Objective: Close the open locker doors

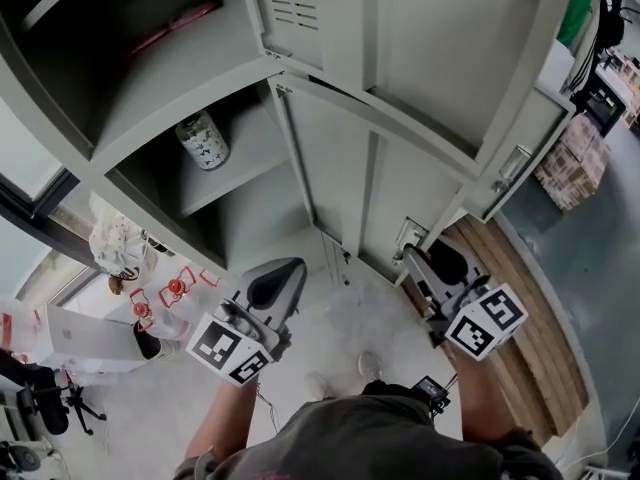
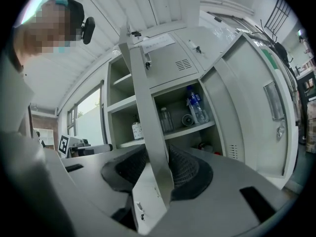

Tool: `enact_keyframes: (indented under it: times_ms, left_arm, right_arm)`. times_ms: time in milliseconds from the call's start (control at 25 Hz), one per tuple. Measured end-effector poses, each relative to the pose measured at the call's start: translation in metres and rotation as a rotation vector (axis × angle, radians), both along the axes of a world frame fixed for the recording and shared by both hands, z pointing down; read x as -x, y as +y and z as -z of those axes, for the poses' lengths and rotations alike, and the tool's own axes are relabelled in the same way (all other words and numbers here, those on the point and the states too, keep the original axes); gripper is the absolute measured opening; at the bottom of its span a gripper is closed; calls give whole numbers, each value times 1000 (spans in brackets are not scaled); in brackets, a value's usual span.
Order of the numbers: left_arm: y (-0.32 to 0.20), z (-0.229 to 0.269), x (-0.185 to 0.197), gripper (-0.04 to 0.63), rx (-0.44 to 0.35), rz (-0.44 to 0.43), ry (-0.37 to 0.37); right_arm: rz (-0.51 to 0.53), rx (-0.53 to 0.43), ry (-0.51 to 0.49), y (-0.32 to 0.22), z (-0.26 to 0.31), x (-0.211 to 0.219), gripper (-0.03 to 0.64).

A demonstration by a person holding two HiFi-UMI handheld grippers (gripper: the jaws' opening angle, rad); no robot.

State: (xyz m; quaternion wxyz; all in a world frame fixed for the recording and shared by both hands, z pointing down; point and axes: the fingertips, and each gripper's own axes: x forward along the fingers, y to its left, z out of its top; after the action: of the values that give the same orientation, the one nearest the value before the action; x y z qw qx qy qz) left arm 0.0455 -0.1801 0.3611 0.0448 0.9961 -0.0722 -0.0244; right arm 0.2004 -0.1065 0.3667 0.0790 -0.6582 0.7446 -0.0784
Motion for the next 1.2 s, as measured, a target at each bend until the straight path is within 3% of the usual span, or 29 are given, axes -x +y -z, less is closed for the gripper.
enact_keyframes:
  times_ms: [560,1200]
  left_arm:
    - [7,2,35,9,1,21,14]
    - [0,-3,110,9,9,69,29]
  right_arm:
    - [72,5,54,5,1,53,126]
    - [182,7,118,-8,-1,138,135]
